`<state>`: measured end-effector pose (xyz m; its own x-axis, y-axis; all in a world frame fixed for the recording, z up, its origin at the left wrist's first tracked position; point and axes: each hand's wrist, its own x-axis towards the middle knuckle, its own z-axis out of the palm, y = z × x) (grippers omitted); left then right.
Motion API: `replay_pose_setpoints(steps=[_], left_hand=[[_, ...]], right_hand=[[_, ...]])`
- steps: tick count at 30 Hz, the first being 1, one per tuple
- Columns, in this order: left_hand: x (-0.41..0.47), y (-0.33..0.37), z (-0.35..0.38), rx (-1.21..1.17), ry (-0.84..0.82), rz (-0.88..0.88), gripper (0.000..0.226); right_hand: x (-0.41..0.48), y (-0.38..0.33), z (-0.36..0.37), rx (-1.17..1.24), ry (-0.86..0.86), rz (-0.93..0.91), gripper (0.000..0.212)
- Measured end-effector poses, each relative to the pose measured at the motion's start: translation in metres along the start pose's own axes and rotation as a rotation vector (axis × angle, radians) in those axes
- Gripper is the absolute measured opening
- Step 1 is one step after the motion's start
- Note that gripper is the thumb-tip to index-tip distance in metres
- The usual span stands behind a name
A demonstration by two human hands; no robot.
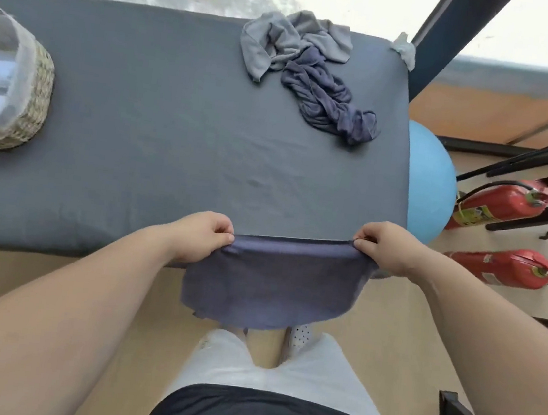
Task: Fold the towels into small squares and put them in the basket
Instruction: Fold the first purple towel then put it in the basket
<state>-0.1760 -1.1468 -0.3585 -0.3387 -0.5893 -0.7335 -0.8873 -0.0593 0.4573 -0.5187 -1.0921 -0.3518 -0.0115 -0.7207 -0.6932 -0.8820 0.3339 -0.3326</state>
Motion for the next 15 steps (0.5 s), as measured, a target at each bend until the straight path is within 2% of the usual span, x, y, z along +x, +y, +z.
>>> replay_pose_setpoints(steps=[8, 11, 15], left_hand=[[0.126, -0.010, -0.002, 0.001, 0.356, -0.109, 0.017], [0.172, -0.015, 0.004, 0.120, 0.397, -0.069, 0.016], [0.218, -0.018, -0.005, 0.317, 0.517, 0.047, 0.020]], right_hand=[[0.116, 0.024, 0.012, 0.107, 0.219, 0.110, 0.025], [0.154, 0.040, 0.018, 0.087, 0.323, 0.104, 0.029], [0.199, 0.054, 0.006, 0.009, 0.416, 0.007, 0.028]])
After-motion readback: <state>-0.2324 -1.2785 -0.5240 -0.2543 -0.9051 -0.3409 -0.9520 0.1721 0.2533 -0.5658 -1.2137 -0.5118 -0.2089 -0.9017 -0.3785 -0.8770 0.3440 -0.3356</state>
